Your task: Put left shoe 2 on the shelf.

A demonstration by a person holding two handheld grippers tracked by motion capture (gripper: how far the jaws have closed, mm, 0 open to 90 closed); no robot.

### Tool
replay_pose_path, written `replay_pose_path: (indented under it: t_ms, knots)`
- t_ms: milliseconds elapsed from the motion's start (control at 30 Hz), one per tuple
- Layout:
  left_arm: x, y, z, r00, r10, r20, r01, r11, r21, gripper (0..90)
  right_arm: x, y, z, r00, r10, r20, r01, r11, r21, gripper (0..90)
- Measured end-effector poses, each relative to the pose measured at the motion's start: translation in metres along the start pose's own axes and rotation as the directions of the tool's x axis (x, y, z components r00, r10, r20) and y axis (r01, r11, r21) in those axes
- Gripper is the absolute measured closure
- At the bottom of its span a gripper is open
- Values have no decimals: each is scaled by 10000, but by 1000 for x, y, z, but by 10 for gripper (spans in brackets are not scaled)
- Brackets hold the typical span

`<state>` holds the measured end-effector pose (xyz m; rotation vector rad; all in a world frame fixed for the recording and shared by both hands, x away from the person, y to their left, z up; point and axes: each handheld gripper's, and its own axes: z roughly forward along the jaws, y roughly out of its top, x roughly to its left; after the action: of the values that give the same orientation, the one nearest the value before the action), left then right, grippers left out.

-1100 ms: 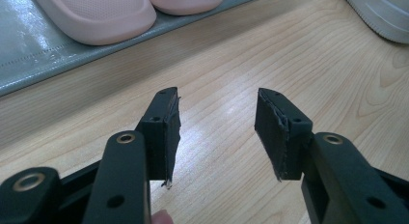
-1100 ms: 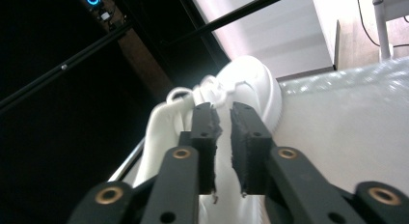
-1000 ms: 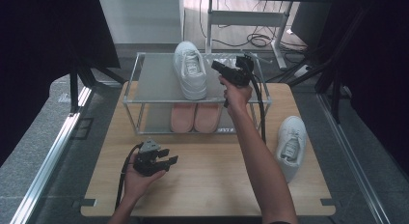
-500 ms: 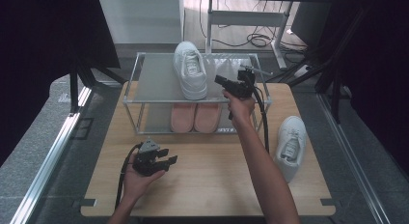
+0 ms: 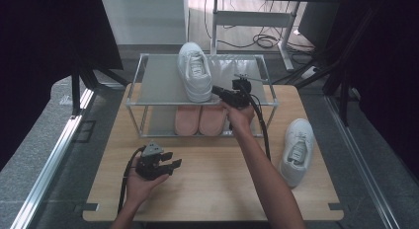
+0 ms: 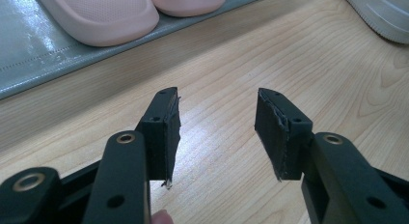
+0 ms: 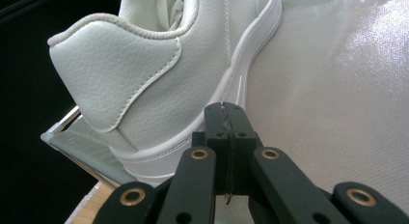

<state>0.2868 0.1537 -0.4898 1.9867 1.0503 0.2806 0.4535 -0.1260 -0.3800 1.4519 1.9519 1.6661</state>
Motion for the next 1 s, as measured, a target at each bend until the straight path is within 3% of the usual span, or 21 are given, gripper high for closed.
replay_pose_path:
  t_ms: [367,867,933,1000]
  knots:
    - [-2,0,3,10000,37,64,-37,10000,59,521,4,-1,1,9997,201,122,-200,9998,-50,900]
    - [-3,1,5,9999,94,69,-95,9999,108,521,9,-2,4,9977,658,-148,-660,9977,-121,900]
    - [-3,1,5,9999,94,65,-95,9999,112,521,8,-3,6,9927,1055,-583,-1061,9943,-72,900]
    - [-3,1,5,9999,95,64,-96,9999,89,521,12,-3,9,9933,939,-671,-940,9956,12,900]
